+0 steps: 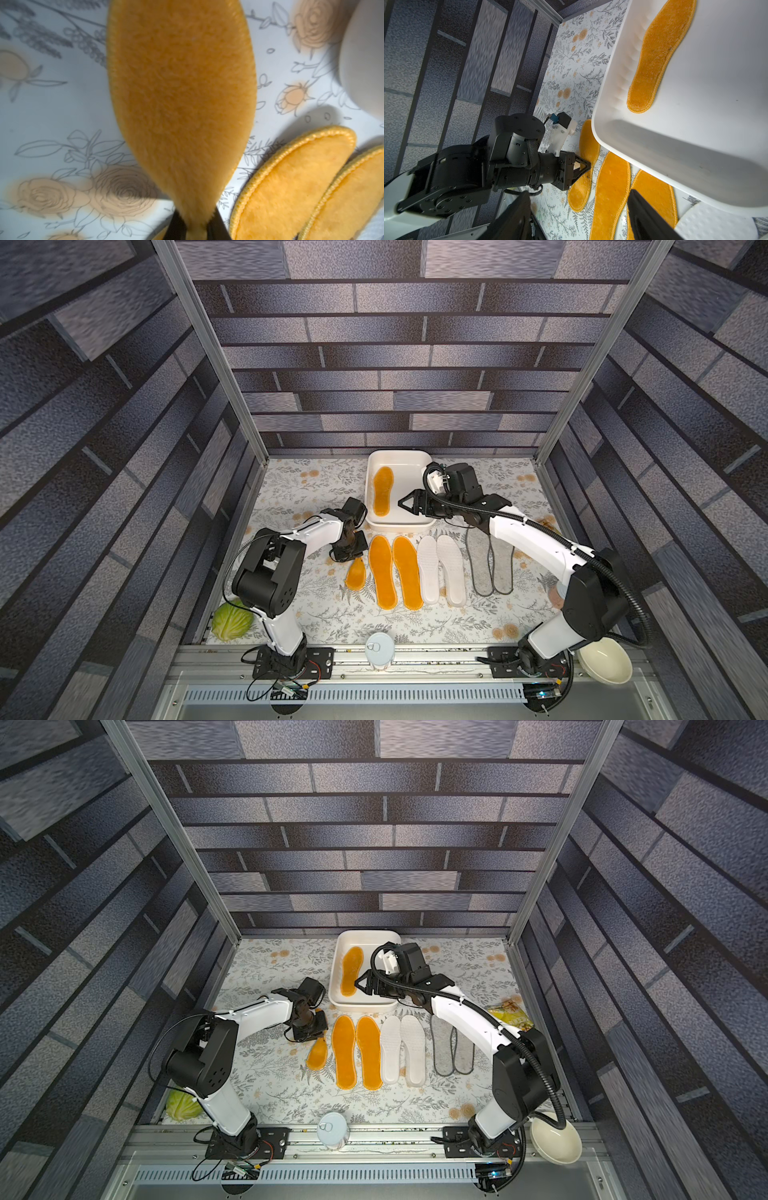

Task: Put the insoles into the storage box
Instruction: Pick up the insole from the center of the board.

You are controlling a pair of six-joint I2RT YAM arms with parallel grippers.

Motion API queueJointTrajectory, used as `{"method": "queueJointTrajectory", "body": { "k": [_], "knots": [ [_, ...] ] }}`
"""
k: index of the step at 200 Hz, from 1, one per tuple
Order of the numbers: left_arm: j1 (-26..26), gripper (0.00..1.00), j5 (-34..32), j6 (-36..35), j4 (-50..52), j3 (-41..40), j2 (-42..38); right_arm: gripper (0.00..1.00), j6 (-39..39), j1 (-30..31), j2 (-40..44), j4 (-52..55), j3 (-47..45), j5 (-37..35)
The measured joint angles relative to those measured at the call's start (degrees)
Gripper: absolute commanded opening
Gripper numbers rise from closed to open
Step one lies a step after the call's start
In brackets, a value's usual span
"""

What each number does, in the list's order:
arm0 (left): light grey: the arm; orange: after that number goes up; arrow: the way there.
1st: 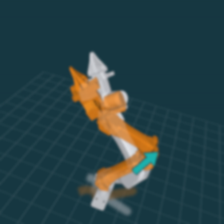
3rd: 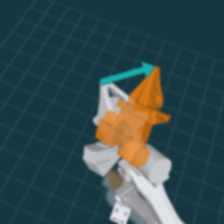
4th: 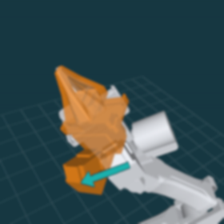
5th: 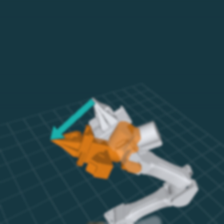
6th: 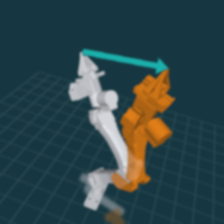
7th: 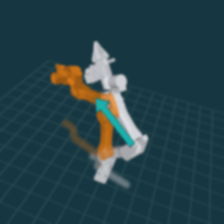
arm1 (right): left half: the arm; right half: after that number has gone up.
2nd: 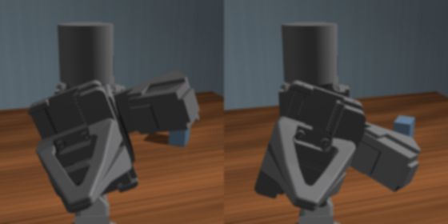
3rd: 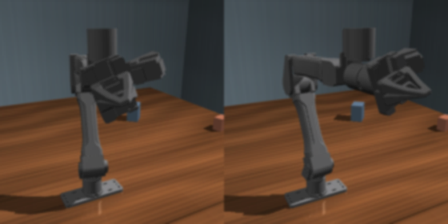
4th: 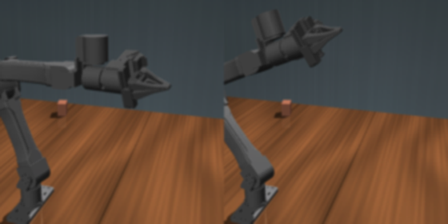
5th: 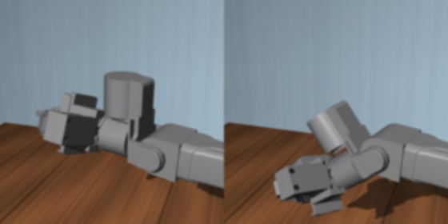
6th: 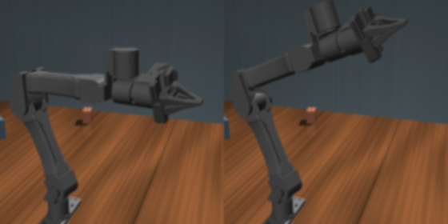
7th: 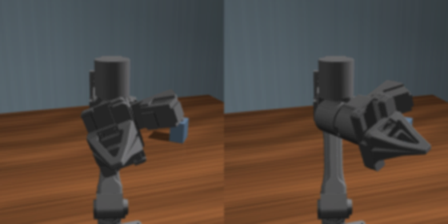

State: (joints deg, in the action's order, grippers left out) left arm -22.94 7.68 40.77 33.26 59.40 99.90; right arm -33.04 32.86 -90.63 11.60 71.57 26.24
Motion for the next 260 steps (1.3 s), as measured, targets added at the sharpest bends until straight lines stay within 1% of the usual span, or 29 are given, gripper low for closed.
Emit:
{"method": "queueJointTrajectory", "body": {
  "k": [43,80,115,147,174,200,223,260],
  "knots": [
    [0.6,0.0,1.3,0.0,-0.7,0.5,0.0,0.75,0.2,0.0,0.5,-2.5,-4.1,7.0],
    [1.4,0.0,1.3,-0.7,1.4,2.8,-0.1,0.75,0.5,0.0,2.1,-3.1,-6.3,10.4],
    [3.0,0.0,1.5,-1.4,3.6,3.3,-4.3,0.75,0.0,0.0,2.2,-6.3,-8.2,13.0],
    [4.7,0.0,2.2,-1.4,5.0,4.0,-10.8,0.75,-2.1,0.0,2.4,-10.8,-12.8,14.2],
    [5.7,0.0,2.5,-1.3,6.5,7.4,-14.9,0.75,-4.0,1.0,2.4,-13.9,-14.6,14.3],
    [5.9,0.0,2.8,-1.2,7.3,13.3,-15.5,0.75,-5.1,2.4,2.1,-17.9,-14.3,14.2],
    [5.9,0.0,3.9,-0.7,7.2,17.5,-15.5,0.74,-7.1,3.8,-0.2,-22.2,-13.2,14.0],
    [5.6,0.0,6.5,0.8,6.1,19.7,-15.3,0.73,-10.2,5.0,-4.3,-28.6,-12.1,12.2]
  ]
}}
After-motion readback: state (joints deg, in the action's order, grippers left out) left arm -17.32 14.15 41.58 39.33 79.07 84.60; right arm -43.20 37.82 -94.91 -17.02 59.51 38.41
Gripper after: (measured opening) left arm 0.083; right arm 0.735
